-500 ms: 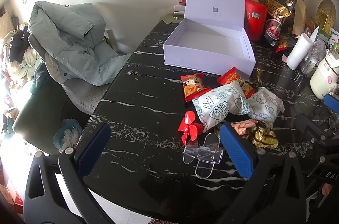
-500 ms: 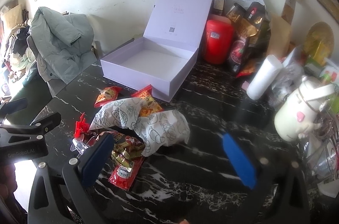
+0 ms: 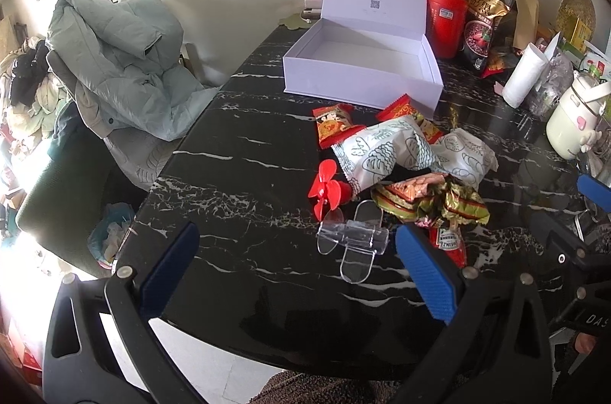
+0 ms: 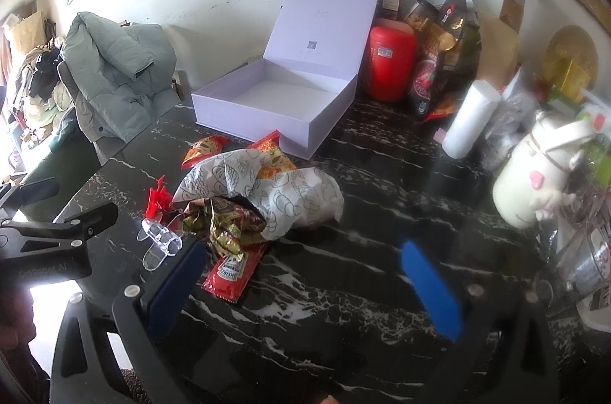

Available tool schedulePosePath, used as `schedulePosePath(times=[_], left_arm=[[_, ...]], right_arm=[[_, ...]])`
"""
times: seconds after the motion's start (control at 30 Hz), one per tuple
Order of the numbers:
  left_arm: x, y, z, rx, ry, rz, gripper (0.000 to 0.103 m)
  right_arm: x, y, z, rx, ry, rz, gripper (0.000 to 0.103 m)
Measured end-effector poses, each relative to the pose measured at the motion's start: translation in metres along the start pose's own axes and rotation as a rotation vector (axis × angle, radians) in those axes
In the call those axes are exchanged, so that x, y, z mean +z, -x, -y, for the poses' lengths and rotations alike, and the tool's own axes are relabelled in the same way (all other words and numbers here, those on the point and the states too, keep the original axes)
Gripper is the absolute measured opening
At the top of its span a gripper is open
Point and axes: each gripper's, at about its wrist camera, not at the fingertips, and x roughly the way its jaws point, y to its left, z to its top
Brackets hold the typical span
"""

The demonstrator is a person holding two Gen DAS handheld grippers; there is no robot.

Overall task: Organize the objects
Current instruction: 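Reach the left gripper toward the clear plastic airplane toy while the right gripper approaches the ketchup packet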

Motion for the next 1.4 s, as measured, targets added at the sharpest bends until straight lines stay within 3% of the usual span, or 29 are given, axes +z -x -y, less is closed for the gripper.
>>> schedulePosePath(times=[0.17, 0.47, 0.93, 0.97, 1.13, 1.4], left_arm=[[-0.011, -0.011, 0.003, -0.038, 0.009, 0.01, 0.103], [-0.021, -0.035, 0.002, -0.091, 0.014, -0.054, 0.103], [-0.021, -0.064, 0.006, -0.168, -0.063, -0.094, 0.101], [-0.021, -0.065, 0.006, -0.147, -0.028, -0.099, 0.101], [-0.017, -0.07, 0.011, -0.162, -0.055, -0.095, 0.099], [-0.01, -0.08, 0.01, -0.168, -0.066, -0.112, 0.095]], right_arm=[[-0.013, -0.008, -0.002, 0.045, -0.009, -0.029, 0.103], [-0.025, -0.026, -0.007, 0.115, -0.021, -0.063, 0.103], [-0.037, -0.058, -0.024, 0.212, 0.013, -0.117, 0.095], [-0.036, -0.06, -0.025, 0.218, 0.016, -0.117, 0.094], [-0.034, -0.071, -0.032, 0.227, 0.025, -0.133, 0.086], [-0.03, -0.081, -0.037, 0.235, 0.032, -0.144, 0.062]])
